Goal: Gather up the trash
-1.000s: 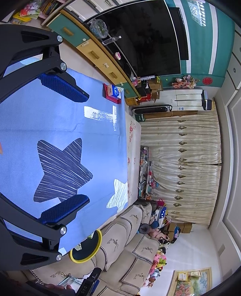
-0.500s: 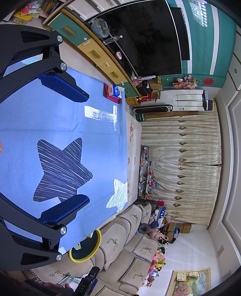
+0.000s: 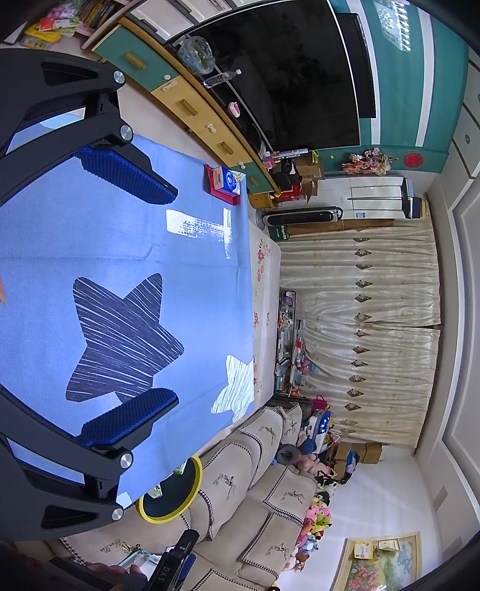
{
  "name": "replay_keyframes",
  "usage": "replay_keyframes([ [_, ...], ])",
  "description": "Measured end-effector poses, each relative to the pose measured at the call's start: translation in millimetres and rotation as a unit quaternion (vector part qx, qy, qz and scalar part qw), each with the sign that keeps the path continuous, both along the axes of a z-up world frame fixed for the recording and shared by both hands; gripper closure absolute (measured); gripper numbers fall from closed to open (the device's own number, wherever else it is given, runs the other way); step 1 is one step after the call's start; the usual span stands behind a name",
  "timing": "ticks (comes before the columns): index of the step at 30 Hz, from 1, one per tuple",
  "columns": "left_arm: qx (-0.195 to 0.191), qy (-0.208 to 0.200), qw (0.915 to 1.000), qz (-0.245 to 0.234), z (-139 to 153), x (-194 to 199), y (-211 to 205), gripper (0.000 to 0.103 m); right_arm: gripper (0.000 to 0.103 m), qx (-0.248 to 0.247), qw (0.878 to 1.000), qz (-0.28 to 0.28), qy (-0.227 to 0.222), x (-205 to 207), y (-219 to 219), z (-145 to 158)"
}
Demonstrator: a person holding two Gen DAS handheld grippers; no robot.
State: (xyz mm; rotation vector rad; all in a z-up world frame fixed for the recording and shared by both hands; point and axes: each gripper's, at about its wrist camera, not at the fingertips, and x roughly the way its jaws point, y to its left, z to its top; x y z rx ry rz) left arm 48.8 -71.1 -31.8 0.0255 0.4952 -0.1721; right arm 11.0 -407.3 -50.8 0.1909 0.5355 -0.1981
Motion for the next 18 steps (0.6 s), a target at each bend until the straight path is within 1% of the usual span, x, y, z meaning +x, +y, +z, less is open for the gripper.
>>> replay_keyframes([
  [14,-0.002,0.005,1.0,-0.001,-1.5,2.1,-0.3,0.005,0.007,0.001,1.0,0.001,0.001,0.6,0.8,-0.6],
  [18,-0.009,0.008,0.9999,-0.006,-2.2,2.8,0.5,0.005,0.007,0.0,1.0,0.002,0.003,1.0,1.1,-2.4],
])
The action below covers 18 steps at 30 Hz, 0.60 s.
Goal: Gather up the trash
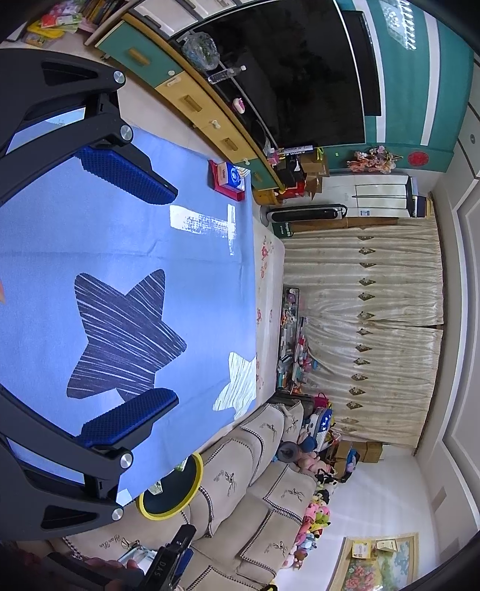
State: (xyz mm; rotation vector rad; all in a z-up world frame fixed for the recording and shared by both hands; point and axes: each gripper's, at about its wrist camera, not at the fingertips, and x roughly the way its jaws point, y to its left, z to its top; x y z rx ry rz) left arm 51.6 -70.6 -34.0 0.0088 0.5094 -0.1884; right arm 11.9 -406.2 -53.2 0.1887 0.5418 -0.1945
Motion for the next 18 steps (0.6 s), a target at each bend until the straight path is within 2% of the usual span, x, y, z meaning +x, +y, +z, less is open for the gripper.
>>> replay_keyframes([
  [6,0.0,0.005,1.0,-0.001,-2,3,0,0.005,0.007,0.0,1.0,0.002,0.004,1,4,-5],
  [13,0.019,-0.014,0.9997,-0.011,4,13,-3,0.005,0.007,-0.004,1.0,0.011,0.01,11,8,-2],
  [14,0.019,-0.01,0.9997,-0.013,3,18,-2,0.005,0.007,-0.006,1.0,0.016,0.01,15,9,0],
  [18,0.018,0.055,0.9983,0.01,-22,76,10,0.005,0.007,-0.008,0.999,0.038,0.024,52,16,4],
])
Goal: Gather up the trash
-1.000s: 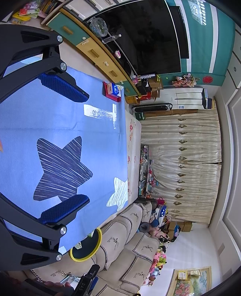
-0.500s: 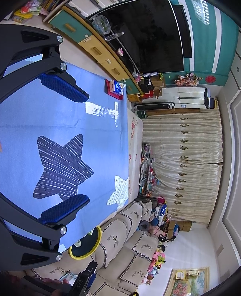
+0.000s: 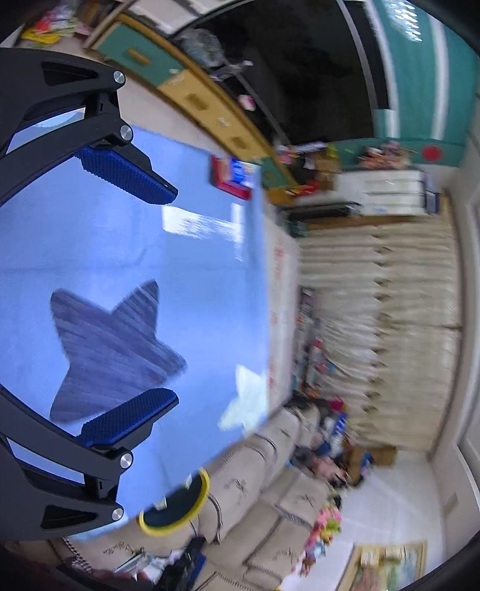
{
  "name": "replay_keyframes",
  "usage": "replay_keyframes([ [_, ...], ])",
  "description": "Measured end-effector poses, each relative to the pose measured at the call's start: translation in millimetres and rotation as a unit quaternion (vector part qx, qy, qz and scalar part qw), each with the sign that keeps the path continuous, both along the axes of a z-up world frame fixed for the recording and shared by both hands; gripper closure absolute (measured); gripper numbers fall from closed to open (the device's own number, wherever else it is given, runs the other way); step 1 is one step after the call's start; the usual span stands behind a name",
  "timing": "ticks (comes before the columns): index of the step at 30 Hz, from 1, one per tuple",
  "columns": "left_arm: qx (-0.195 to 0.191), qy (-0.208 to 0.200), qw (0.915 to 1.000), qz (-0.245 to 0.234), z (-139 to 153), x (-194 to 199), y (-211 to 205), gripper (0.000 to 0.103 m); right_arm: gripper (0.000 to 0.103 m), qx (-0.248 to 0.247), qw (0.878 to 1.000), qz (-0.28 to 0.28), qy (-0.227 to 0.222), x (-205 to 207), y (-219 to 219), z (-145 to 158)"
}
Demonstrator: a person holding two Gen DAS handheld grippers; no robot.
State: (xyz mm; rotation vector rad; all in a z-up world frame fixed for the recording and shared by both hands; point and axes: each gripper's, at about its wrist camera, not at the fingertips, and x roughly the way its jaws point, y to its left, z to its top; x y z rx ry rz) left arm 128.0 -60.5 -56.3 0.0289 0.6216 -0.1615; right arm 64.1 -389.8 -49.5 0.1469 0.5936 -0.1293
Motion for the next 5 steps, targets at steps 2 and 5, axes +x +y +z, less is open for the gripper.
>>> replay_keyframes([
  [2,0.008,0.018,0.9997,0.013,-18,28,5,0.005,0.007,-0.009,1.0,0.012,0.01,28,10,-4],
  [5,0.019,0.043,0.998,0.042,-48,75,17,0.005,0.007,-0.022,0.998,0.035,0.039,77,31,-21],
])
